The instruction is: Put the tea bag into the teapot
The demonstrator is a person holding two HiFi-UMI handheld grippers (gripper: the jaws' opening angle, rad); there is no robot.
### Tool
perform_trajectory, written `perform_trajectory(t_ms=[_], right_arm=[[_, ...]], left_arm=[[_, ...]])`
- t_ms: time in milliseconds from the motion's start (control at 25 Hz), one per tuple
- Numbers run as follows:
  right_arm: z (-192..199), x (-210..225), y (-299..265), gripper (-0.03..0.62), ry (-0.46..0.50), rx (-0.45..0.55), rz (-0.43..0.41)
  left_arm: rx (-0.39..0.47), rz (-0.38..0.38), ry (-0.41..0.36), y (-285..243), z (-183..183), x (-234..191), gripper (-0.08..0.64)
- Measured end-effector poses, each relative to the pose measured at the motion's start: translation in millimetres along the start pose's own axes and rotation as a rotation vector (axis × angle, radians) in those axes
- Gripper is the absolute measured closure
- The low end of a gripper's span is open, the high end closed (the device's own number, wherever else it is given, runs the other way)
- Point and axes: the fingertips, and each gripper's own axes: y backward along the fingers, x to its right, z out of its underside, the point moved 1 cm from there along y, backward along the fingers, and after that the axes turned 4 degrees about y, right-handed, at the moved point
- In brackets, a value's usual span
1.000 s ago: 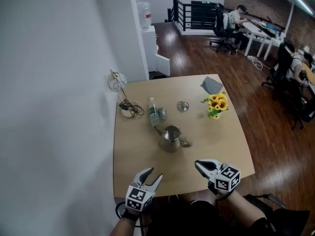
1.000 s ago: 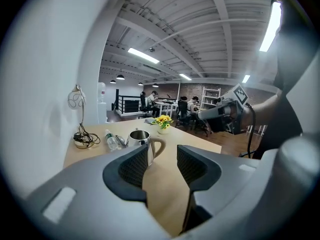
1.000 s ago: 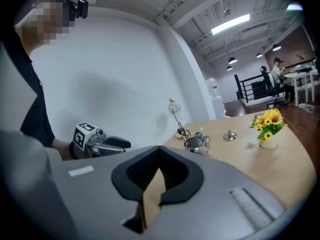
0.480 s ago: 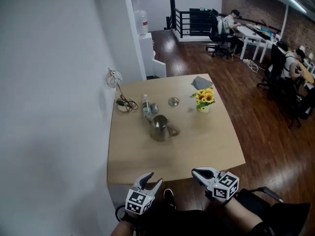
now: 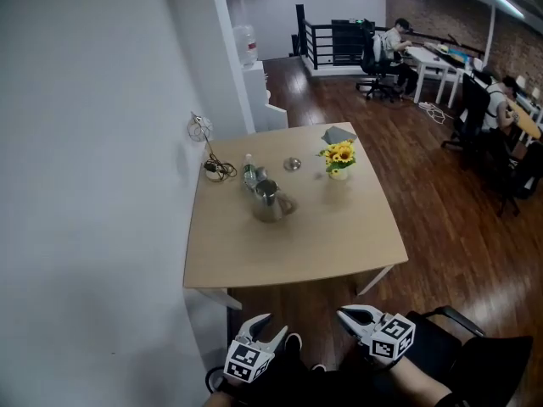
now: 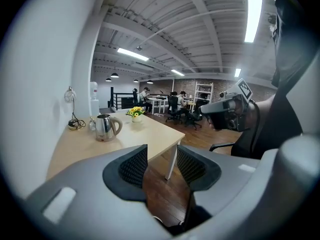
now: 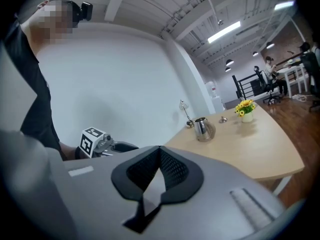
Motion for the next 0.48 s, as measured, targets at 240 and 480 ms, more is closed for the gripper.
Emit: perform_trajectory(t_ms=[240, 480], right_arm=[[2, -12, 21, 0.584, -0.001, 0.066, 0.022], [4, -29, 31, 0.584, 0.017, 0.097, 0.006]], left_arm=[[0.002, -0.005, -0.016, 15, 4, 18, 0.380], [0.017, -0.014, -0.053, 29, 3, 31, 0.380]])
